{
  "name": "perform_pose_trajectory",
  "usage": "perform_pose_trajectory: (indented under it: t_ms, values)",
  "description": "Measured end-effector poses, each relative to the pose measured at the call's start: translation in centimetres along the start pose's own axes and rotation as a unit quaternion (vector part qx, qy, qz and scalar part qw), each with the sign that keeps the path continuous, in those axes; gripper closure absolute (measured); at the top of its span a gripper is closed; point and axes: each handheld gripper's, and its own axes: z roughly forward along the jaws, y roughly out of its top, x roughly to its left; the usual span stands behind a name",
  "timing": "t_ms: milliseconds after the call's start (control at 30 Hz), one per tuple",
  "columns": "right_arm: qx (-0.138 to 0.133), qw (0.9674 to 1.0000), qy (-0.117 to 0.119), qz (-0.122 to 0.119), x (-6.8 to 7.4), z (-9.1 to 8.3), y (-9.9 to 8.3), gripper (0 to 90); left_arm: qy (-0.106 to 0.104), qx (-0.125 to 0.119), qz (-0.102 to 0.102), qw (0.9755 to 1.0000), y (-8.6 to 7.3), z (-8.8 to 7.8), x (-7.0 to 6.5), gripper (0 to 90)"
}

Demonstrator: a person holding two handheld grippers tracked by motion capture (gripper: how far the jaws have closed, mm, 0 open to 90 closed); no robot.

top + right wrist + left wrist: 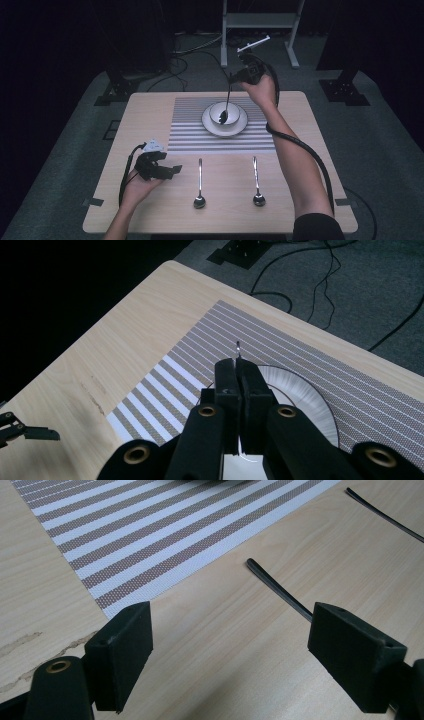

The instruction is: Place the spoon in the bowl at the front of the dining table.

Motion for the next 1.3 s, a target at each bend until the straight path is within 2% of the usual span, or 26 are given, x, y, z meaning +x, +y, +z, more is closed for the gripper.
perform_pose_trajectory:
  t_ms: [333,667,1000,1300]
  values:
    - [-0.010,0.9998,-0.011,0.012,-1.3,0.2,-0.1,88.0,-0.001,0.004,0.004,1.0000,0.0,0.3,-0.2,17.1]
    - [-0.011,0.9996,-0.021,0.013,-1.4,1.3,-0.5,88.0,-0.005,0.003,0.004,1.0000,-0.1,0.2,-0.3,17.1]
    - [0.020,0.9993,-0.030,0.013,-1.8,2.2,-1.1,88.0,-0.006,0.000,-0.001,1.0000,-0.1,0.1,-0.2,17.1]
    - [0.040,0.9985,-0.026,0.026,-2.9,2.7,-2.6,87.8,-0.007,-0.001,-0.004,1.0000,-0.2,0.1,-0.1,17.1]
